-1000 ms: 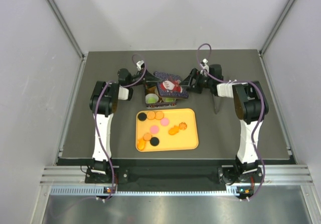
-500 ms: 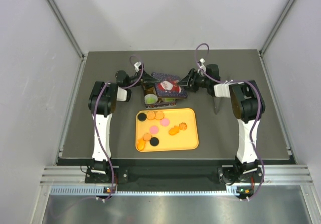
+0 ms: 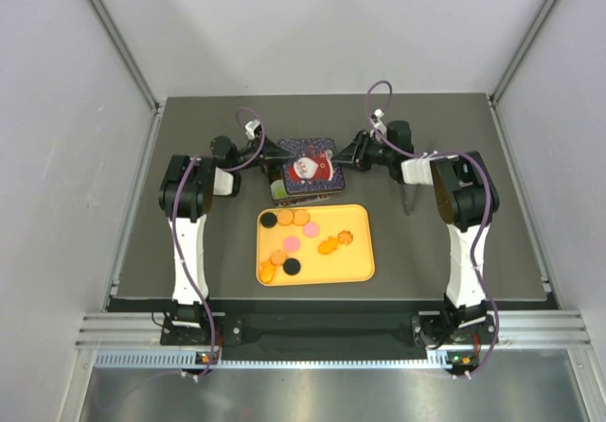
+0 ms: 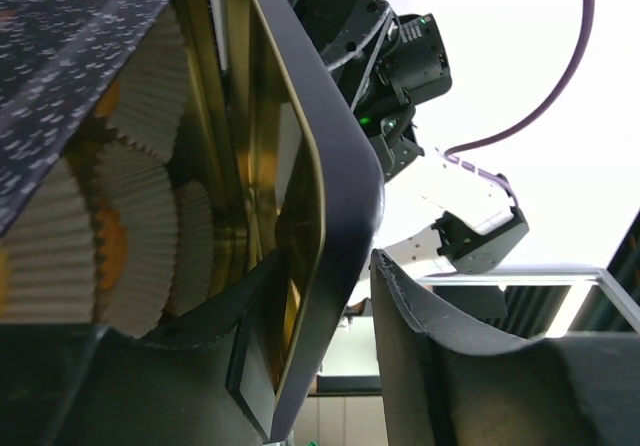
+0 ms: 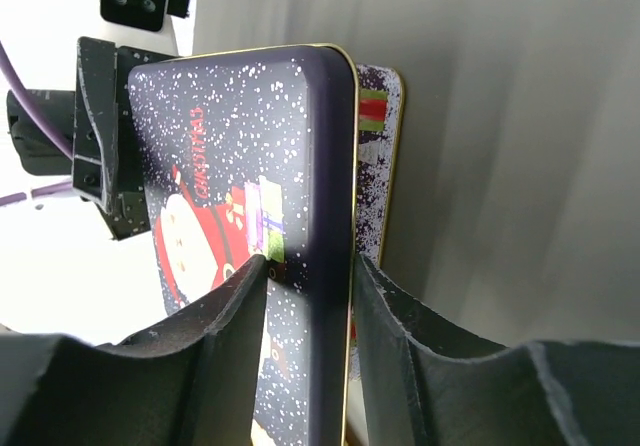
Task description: Pack the cookies
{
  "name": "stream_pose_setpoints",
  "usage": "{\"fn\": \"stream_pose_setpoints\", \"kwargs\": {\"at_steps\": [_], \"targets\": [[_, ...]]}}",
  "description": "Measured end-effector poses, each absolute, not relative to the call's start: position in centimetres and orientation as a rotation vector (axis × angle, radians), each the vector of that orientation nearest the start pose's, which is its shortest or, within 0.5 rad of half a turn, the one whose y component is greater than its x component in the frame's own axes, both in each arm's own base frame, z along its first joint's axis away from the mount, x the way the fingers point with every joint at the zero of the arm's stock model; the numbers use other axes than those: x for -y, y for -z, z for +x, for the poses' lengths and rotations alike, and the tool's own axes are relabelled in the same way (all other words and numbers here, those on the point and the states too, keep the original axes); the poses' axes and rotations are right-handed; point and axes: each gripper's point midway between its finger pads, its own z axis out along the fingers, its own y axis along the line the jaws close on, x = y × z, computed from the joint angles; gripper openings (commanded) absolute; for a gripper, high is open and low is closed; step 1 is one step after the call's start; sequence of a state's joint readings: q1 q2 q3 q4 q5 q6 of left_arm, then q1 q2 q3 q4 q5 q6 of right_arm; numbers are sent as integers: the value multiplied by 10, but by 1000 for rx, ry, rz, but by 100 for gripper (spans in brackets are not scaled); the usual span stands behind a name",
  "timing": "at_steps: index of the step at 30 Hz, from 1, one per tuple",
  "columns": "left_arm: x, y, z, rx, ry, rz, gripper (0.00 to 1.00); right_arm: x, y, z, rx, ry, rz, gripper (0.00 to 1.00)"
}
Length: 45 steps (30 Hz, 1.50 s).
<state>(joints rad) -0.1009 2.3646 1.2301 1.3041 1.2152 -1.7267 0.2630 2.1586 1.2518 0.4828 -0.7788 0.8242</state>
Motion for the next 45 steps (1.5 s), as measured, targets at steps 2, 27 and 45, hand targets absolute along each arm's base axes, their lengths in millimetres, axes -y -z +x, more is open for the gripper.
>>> {"fn": "stream_pose_setpoints", "kwargs": {"at_steps": [2, 27, 45], "targets": [[220, -123, 440, -2027, 2121, -256, 44, -276, -77, 458, -2177, -1445, 45, 37], [180, -95, 452, -2262, 1645, -314, 47, -291, -80, 463, -2201, -1404, 24, 35], [158, -100, 451, -2385, 1336, -277, 53, -295, -73, 460, -2249, -1359, 18, 32]]}}
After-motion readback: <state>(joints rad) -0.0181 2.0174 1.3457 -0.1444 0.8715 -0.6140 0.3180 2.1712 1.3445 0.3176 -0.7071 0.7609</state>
